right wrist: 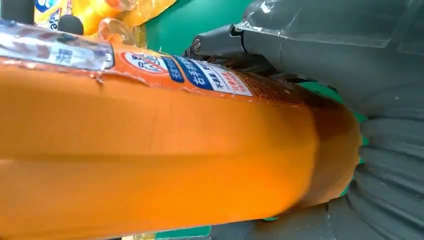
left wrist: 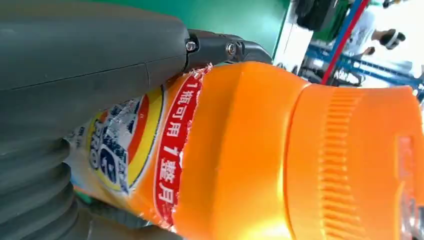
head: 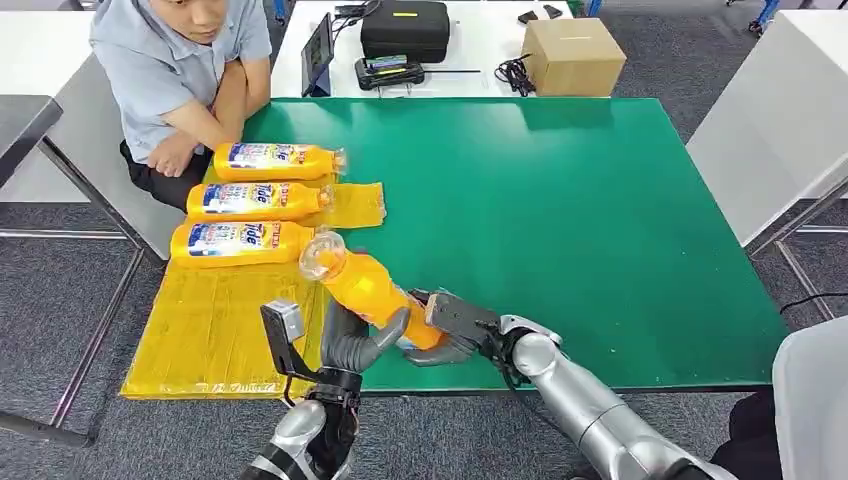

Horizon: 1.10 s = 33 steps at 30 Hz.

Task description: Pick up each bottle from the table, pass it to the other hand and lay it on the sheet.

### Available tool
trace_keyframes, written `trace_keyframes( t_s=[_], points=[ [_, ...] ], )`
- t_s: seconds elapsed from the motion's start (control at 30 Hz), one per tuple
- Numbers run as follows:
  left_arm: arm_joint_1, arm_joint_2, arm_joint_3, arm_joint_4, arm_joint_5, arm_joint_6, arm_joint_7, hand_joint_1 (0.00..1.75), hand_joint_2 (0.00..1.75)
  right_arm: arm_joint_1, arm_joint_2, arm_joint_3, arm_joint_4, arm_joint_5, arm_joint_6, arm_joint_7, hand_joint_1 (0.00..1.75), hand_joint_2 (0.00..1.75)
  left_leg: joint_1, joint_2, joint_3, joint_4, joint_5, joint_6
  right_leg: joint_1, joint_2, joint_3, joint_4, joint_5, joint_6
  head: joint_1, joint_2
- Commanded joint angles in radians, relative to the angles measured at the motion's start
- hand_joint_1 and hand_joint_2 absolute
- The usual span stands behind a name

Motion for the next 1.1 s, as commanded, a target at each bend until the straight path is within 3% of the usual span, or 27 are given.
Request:
trace_keyframes(
  t_s=[0.03, 0.33, 0.37, 0.4, 0.5, 0.53, 0.57, 0.6, 0.77, 1.1],
  points=[
    [-0.064, -0.014, 0.019, 0.104, 0.006, 0.006, -0.012, 0.0, 1.75, -0.028, 0.008, 0.068, 0.029, -0.003, -0.001, 0.007, 1.75, 1.75, 0.001, 0.001, 0.002, 0.0, -0.001, -0.002, 0.001, 0.001, 0.002, 0.0, -0.001, -0.002, 0.0, 0.0],
    [-0.044, -0.008, 0.017, 0.045, 0.032, -0.017, -0.009, 0.0, 1.75, -0.032, 0.012, 0.071, 0.052, -0.018, 0.003, 0.01, 1.75, 1.75, 0.001, 0.002, 0.001, 0.001, -0.001, -0.002, 0.001, 0.001, 0.001, 0.0, 0.0, -0.002, 0.0, 0.0],
    [-0.042, -0.005, 0.016, 0.034, 0.04, -0.026, -0.009, 1.5, 1.75, -0.036, 0.014, 0.078, 0.06, -0.021, 0.005, 0.005, 1.75, 1.75, 0.001, 0.001, 0.001, 0.0, 0.0, -0.001, 0.001, 0.001, 0.001, 0.0, 0.0, -0.002, 0.0, 0.0],
    [-0.037, -0.004, 0.014, 0.025, 0.052, -0.044, -0.003, 1.75, 1.75, -0.036, 0.015, 0.078, 0.062, -0.023, 0.004, 0.002, 1.75, 1.75, 0.001, 0.001, 0.0, 0.0, 0.0, -0.001, 0.001, 0.001, 0.0, 0.0, 0.0, -0.002, 0.0, 0.0],
    [-0.026, 0.0, 0.007, 0.007, 0.047, -0.049, -0.012, 1.75, 1.75, -0.034, 0.009, 0.072, 0.058, -0.03, -0.003, 0.001, 1.75, 1.75, 0.002, 0.002, 0.001, 0.001, -0.001, -0.002, 0.002, 0.002, 0.001, 0.0, 0.0, -0.003, 0.0, 0.0],
    [-0.022, 0.001, 0.007, 0.001, 0.051, -0.053, -0.012, 1.75, 1.75, -0.032, 0.008, 0.068, 0.057, -0.033, -0.006, 0.001, 1.38, 1.75, 0.001, 0.002, 0.001, 0.001, -0.001, -0.002, 0.001, 0.002, 0.001, 0.0, -0.001, -0.002, 0.0, 0.0],
    [-0.015, 0.002, 0.013, -0.01, 0.071, -0.071, -0.004, 1.75, 1.75, -0.029, 0.007, 0.06, 0.056, -0.039, -0.012, 0.003, 0.16, 1.75, 0.001, 0.002, 0.001, 0.0, -0.001, -0.002, 0.001, 0.001, 0.001, 0.0, 0.0, -0.002, 0.0, 0.0],
    [-0.004, 0.008, 0.021, -0.027, 0.128, -0.133, 0.033, 1.75, 1.75, -0.028, 0.009, 0.058, 0.063, -0.039, -0.016, 0.016, 0.0, 1.75, 0.001, 0.001, 0.001, 0.0, -0.001, -0.001, 0.001, 0.001, 0.001, 0.0, 0.0, -0.002, 0.0, 0.0],
    [0.022, 0.047, 0.044, -0.089, 0.167, -0.196, 0.056, 1.75, 1.75, -0.019, 0.019, 0.04, 0.118, -0.009, -0.082, 0.023, 0.0, 1.75, 0.001, 0.002, 0.002, -0.001, -0.001, -0.002, 0.001, 0.002, 0.002, -0.001, 0.0, -0.002, 0.0, 0.0],
    [0.023, 0.045, 0.046, -0.095, 0.165, -0.206, 0.07, 1.75, 1.75, -0.017, 0.025, 0.035, 0.129, 0.01, -0.094, 0.01, 0.0, 1.75, 0.001, 0.001, 0.001, 0.0, 0.0, -0.001, 0.001, 0.001, 0.001, -0.001, 0.0, -0.002, 0.0, 0.0]
  ],
)
